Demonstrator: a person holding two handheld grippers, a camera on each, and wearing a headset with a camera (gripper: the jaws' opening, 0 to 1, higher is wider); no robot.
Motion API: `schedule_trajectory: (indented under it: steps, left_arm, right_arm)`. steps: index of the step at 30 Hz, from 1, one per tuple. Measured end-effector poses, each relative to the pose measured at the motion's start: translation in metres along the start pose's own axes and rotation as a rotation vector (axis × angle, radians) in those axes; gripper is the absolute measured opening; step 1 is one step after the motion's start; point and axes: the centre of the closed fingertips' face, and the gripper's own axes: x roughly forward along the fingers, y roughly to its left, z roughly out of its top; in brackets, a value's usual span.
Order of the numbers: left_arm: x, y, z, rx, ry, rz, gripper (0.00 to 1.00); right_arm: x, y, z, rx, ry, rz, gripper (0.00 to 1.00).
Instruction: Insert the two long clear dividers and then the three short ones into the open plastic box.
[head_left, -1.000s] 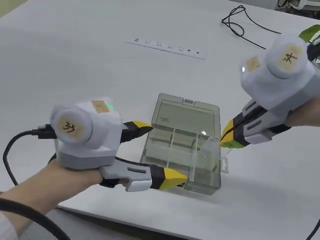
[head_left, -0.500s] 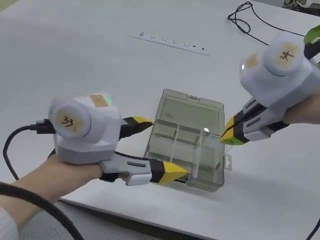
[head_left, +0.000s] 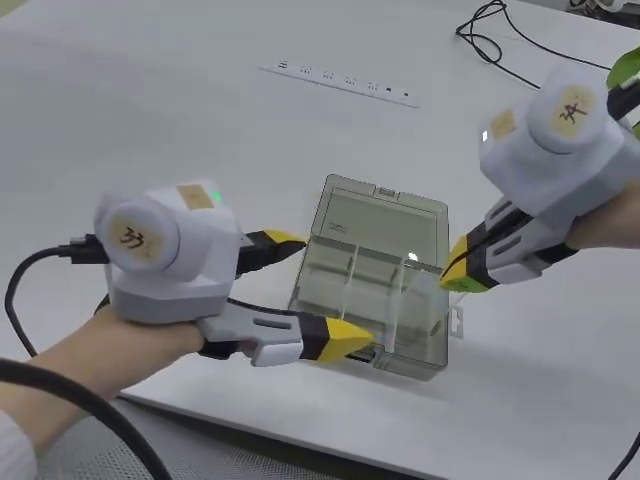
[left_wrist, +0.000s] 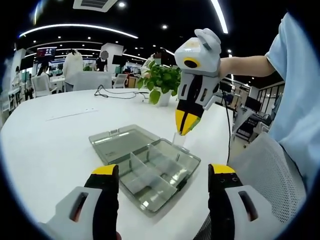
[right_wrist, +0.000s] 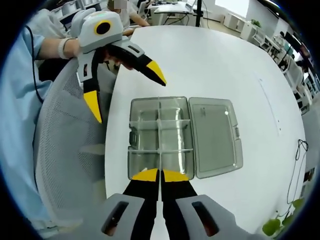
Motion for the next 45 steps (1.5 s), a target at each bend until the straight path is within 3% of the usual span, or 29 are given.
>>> schedule_trajectory:
  steps: [5,6,7,9,11,13,20,21,45]
  left_arm:
    - [0.000,0.000,-0.001,-0.004,0.001,-0.002,0.74]
    - [0.000,0.000,0.000,-0.003,0.000,-0.001,0.73]
    - [0.000,0.000,0.000,-0.002,0.000,0.000,0.74]
    - [0.000,-0.001,-0.001,-0.005,-0.001,-0.003,0.73]
    - [0.000,0.000,-0.002,-0.005,0.005,0.001,0.74]
    - [0.000,0.000,-0.001,-0.008,-0.001,-0.002,0.72]
    - [-0.001,0.000,-0.001,-0.010,-0.002,0.001,0.72]
    - [-0.002,0.001,-0.001,-0.010,-0.004,0.004,0.73]
    - [-0.008,0.010,-0.003,-0.020,-0.010,0.036,0.79]
  right_arm:
    - [0.000,-0.001,0.000,-0.019,-0.007,-0.010,0.02]
    - [0.002,-0.003,-0.006,0.013,0.029,-0.021,0.02]
    - [0.003,-0.005,-0.006,-0.010,0.017,-0.026,0.02]
    - [0.001,0.000,-0.004,0.004,0.008,0.003,0.02]
    - [0.002,-0.006,-0.006,-0.028,0.015,-0.016,0.02]
    - [0.002,-0.003,-0.003,0.007,0.002,-0.004,0.02]
    - [0.005,0.000,-0.002,-0.030,0.020,-0.004,0.02]
    - [0.005,0.000,-0.003,-0.009,0.033,0.001,0.02]
    - [0.010,-0.002,-0.002,-0.034,0.044,0.022,0.02]
